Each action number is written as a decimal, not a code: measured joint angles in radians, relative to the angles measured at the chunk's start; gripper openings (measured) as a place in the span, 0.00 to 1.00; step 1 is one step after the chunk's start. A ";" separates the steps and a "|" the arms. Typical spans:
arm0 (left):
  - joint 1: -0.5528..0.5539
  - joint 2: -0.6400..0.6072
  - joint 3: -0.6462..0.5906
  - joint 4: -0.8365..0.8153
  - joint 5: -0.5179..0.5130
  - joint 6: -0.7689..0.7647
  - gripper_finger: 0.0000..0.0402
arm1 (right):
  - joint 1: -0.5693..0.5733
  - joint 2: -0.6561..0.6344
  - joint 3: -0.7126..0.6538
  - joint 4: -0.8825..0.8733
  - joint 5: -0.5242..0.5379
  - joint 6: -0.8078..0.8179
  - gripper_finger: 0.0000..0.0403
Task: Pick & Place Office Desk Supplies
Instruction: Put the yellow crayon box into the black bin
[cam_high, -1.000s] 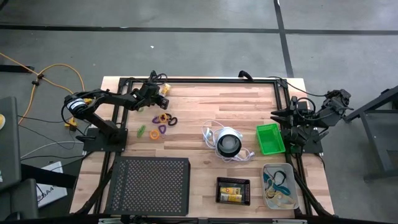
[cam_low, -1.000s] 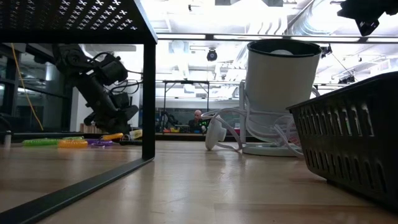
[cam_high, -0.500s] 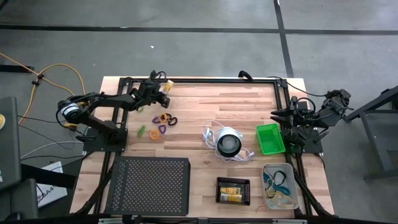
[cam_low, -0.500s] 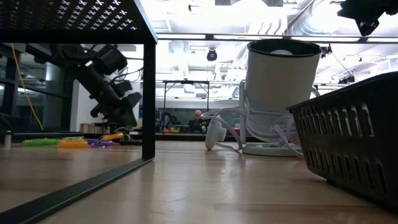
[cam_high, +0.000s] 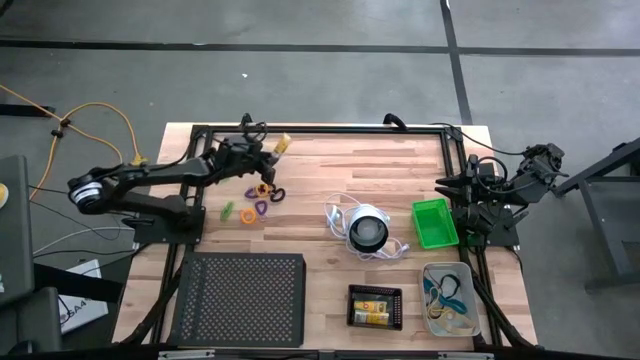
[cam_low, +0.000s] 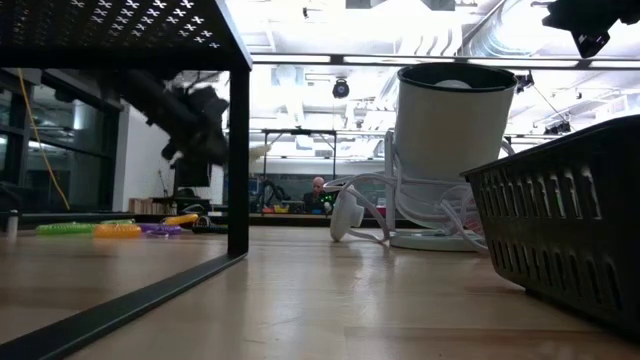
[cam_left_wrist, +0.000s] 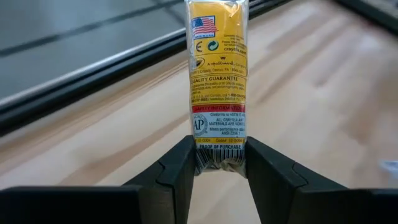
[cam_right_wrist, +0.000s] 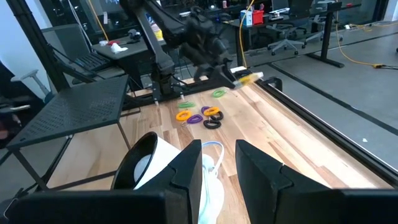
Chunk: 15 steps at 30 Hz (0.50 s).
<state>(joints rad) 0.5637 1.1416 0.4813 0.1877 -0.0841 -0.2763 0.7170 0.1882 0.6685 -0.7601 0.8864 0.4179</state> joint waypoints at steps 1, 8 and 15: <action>-0.022 -0.015 0.004 0.001 0.000 0.008 0.31 | 0.000 0.000 0.000 0.000 0.000 0.000 0.21; -0.185 -0.064 0.050 0.011 -0.027 0.046 0.31 | 0.000 0.000 0.000 0.000 0.000 0.000 0.21; -0.349 -0.060 0.107 0.027 -0.126 0.099 0.31 | 0.000 0.000 0.000 0.000 0.000 0.000 0.21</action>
<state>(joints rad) 0.2147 1.0818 0.5878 0.2152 -0.2099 -0.1776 0.7174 0.1881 0.6683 -0.7605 0.8864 0.4177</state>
